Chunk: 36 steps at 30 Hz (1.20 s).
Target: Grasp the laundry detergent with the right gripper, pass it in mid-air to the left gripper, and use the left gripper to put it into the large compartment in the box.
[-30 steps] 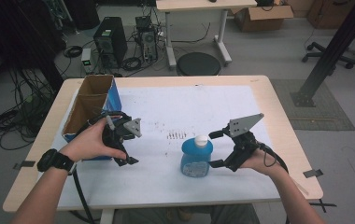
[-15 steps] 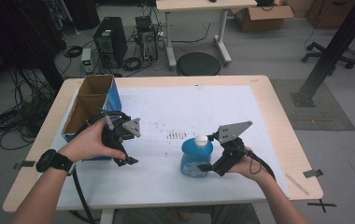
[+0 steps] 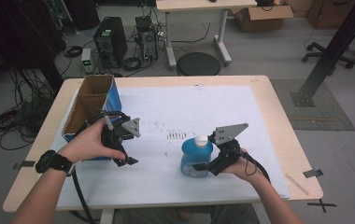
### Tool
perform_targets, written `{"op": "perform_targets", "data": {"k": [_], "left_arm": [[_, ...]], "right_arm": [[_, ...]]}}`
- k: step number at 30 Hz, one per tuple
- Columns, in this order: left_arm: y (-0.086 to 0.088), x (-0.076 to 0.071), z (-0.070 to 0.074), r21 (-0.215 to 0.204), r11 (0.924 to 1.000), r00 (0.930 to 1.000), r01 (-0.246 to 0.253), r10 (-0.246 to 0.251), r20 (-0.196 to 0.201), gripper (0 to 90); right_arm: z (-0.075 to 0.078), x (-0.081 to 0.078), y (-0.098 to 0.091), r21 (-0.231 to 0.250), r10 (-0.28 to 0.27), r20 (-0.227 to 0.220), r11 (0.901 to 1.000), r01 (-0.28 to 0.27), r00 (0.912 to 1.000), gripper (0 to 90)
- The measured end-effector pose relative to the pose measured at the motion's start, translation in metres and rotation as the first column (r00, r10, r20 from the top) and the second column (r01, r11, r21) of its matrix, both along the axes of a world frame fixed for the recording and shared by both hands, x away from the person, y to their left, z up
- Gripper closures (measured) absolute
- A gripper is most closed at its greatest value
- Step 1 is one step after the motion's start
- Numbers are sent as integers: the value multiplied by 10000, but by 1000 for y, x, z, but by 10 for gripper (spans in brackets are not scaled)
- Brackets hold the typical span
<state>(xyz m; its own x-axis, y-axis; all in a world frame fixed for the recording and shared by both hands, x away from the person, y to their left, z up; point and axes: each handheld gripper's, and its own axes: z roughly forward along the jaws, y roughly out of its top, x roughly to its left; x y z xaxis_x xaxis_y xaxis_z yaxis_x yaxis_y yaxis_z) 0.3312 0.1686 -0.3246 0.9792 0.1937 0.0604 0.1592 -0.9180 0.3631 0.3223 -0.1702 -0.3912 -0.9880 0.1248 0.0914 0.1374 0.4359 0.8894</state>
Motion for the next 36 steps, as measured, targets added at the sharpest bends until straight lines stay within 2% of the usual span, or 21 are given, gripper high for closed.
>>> {"op": "perform_targets", "data": {"k": [7,28,36], "left_arm": [[0,0,-1,5,10000,10000,20,-20,-29,36],[-3,0,-2,62,9999,9998,152,-152,-138,36],[-5,0,-2,91,9998,9997,197,-196,-152,36]], "right_arm": [[-1,-1,-1,48,201,86,9998,-201,9998,227],[-4,-1,-3,65,282,19,9996,-282,9996,316],[-6,-1,-2,71,263,121,9996,-264,9996,368]]}}
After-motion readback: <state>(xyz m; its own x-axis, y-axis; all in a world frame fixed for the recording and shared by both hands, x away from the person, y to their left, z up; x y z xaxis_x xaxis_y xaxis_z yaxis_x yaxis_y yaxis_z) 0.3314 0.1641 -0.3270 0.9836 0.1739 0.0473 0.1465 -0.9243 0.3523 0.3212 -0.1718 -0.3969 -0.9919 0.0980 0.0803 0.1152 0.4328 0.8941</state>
